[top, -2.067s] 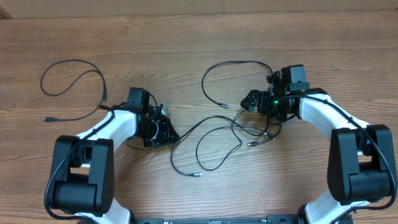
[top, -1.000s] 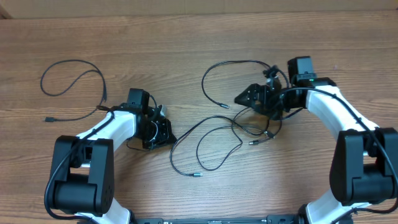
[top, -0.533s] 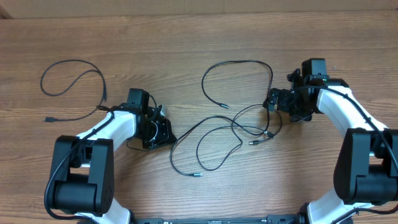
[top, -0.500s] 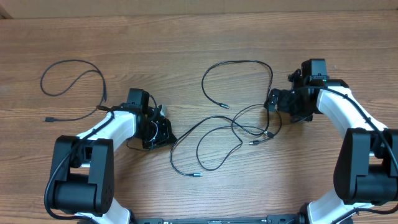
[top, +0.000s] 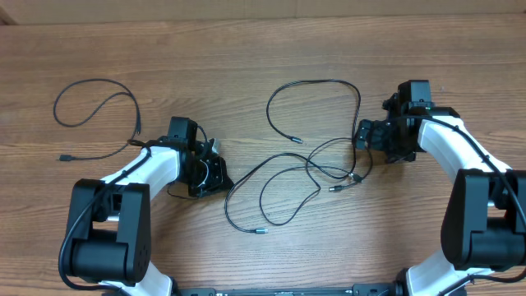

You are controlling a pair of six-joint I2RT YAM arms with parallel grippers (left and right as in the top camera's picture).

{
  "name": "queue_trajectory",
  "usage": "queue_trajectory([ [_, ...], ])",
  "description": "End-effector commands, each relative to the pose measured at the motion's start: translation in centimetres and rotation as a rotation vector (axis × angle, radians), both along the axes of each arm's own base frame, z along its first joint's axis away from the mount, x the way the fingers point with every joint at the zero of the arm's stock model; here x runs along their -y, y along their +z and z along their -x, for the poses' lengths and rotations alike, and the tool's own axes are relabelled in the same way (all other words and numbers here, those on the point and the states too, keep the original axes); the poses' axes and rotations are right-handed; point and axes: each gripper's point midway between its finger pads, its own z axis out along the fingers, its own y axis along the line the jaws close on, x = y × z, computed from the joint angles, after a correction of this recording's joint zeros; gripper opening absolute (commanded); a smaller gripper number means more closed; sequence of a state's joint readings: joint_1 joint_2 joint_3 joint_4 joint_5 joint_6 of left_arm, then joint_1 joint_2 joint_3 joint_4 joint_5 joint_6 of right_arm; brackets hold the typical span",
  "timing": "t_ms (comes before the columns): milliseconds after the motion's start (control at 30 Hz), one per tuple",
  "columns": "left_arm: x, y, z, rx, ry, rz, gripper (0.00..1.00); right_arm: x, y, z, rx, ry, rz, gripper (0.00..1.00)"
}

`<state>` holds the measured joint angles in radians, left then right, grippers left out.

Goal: Untangle cables

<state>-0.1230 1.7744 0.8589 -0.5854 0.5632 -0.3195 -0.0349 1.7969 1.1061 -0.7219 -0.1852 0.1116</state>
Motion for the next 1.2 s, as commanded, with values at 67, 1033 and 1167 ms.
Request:
queue_trajectory([
  [67, -1.6, -2.0, 1.3, -0.044, 0.004, -0.108, 0.1, -4.1, 1.9, 0.1, 0.037, 0.082, -0.239, 1.0],
  [1033, -1.6, -2.0, 1.3, -0.045, 0.005, -0.106, 0.12, -14.8, 3.6, 2.5, 0.078, 0.44, -0.395, 0.06],
  [1167, -1.6, -2.0, 1.3, -0.045, 0.005, -0.106, 0.12, -15.3, 3.0, 2.6, 0.088, 0.47, -0.327, 0.16],
])
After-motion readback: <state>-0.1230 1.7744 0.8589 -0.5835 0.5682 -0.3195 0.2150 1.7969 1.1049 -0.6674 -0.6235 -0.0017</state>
